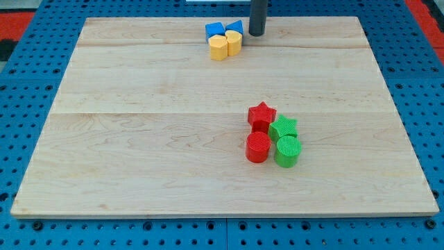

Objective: Move the yellow heart along with the yellow hexagon slightly left

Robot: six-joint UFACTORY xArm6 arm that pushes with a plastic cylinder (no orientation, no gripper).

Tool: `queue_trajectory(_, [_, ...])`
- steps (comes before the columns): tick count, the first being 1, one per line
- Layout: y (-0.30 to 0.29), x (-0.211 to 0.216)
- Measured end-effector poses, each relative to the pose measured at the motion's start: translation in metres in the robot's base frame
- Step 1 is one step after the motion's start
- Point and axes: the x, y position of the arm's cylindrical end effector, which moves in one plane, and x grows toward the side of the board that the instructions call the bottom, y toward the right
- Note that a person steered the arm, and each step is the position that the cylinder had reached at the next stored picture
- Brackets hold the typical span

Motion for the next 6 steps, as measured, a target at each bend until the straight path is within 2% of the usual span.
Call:
queue_trajectory(1, [-0.04, 0.017])
queue_trajectory(2, [-0.042, 0.039])
queue_trajectory(4, [0.009, 0.045])
queue_trajectory(6, [0.012, 0.065])
